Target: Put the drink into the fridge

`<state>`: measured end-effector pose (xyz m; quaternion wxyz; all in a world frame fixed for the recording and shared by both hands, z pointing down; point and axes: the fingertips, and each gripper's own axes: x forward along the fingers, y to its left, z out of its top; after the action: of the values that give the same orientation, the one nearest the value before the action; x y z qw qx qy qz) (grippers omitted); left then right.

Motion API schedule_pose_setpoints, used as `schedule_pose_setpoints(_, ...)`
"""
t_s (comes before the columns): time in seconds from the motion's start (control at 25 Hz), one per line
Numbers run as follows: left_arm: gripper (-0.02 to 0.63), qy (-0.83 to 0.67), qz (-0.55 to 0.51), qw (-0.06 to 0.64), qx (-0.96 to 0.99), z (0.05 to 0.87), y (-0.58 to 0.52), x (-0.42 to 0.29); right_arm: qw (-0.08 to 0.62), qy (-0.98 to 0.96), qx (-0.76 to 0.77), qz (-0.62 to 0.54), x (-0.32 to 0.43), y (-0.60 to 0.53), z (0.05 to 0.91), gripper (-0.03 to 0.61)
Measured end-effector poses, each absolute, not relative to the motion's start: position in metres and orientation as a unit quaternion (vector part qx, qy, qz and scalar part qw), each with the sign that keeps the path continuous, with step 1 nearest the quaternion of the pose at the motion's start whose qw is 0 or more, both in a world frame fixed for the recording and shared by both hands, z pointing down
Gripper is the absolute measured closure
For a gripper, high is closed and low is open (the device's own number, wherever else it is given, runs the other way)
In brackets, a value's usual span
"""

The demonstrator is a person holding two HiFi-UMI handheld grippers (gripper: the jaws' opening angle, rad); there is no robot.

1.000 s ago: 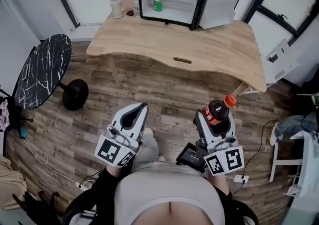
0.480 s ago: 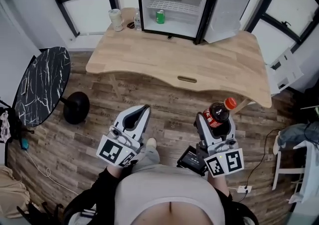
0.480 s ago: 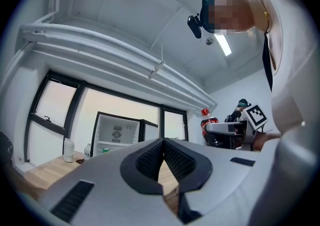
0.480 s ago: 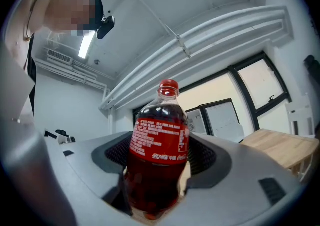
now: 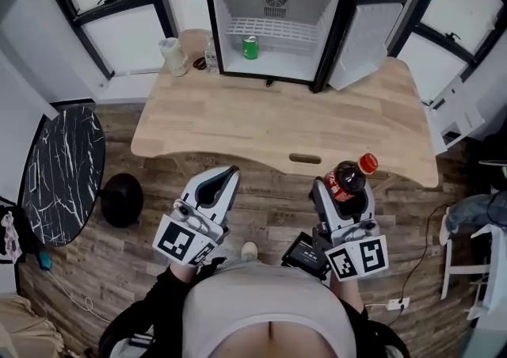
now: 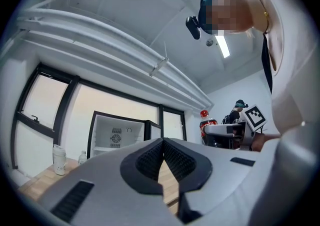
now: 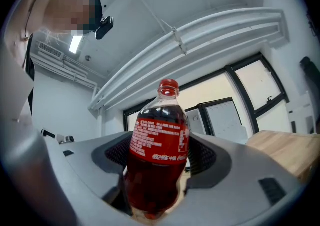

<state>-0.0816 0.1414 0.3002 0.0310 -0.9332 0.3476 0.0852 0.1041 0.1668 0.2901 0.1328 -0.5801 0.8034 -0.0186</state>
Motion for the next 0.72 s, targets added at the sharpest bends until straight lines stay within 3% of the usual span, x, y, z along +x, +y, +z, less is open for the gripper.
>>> schedule_pose_setpoints(0.72,0.609,0.341,0.081,0.031,-0.936,0.304,0.084,-0.101,0.129,0.807,-0.576,-0.02,0.077,0.102,0.288,0.238)
